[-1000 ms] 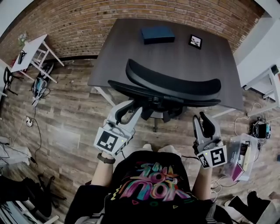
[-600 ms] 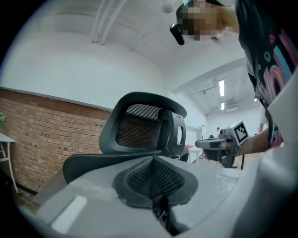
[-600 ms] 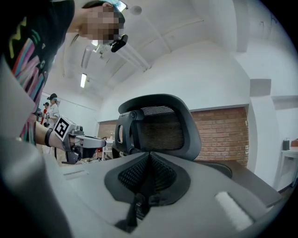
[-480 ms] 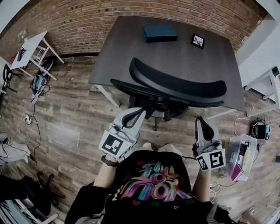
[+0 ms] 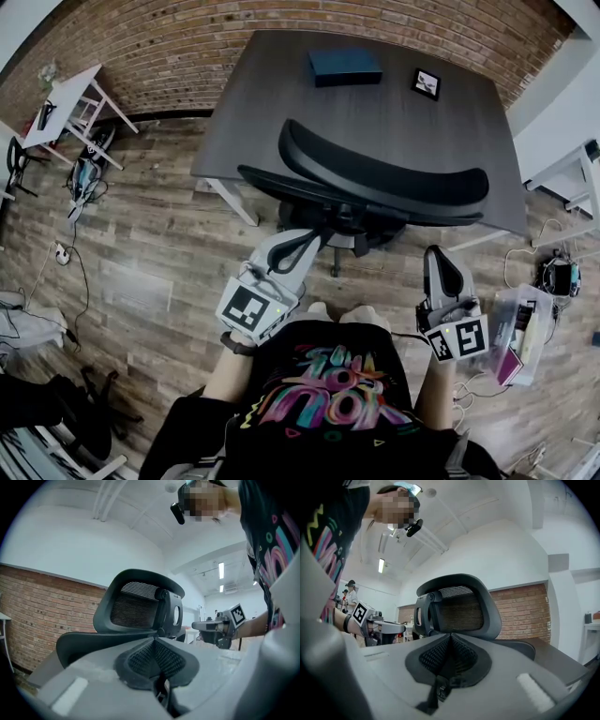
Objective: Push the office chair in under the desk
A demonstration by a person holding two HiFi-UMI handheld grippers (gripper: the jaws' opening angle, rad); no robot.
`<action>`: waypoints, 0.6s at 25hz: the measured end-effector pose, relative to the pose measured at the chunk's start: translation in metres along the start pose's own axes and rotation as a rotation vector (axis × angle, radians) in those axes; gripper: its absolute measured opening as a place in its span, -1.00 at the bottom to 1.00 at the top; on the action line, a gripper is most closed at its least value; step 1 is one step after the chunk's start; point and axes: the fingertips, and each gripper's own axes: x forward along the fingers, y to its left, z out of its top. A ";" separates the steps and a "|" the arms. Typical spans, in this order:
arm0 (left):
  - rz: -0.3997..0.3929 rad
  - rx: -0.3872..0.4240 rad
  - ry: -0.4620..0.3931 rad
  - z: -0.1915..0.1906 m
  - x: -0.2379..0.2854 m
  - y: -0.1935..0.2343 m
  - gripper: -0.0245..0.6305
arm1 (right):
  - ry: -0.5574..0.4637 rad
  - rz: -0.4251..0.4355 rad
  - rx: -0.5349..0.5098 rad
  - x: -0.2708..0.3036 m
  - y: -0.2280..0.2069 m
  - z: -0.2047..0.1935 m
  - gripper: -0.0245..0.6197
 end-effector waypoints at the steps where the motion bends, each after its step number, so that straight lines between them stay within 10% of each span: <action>1: 0.003 -0.012 0.005 0.000 0.000 -0.001 -0.93 | 0.000 -0.004 0.002 -0.001 -0.001 0.000 -0.93; 15: 0.022 0.000 0.013 0.001 -0.006 -0.001 -0.93 | -0.003 -0.010 -0.004 -0.008 0.001 -0.001 -0.93</action>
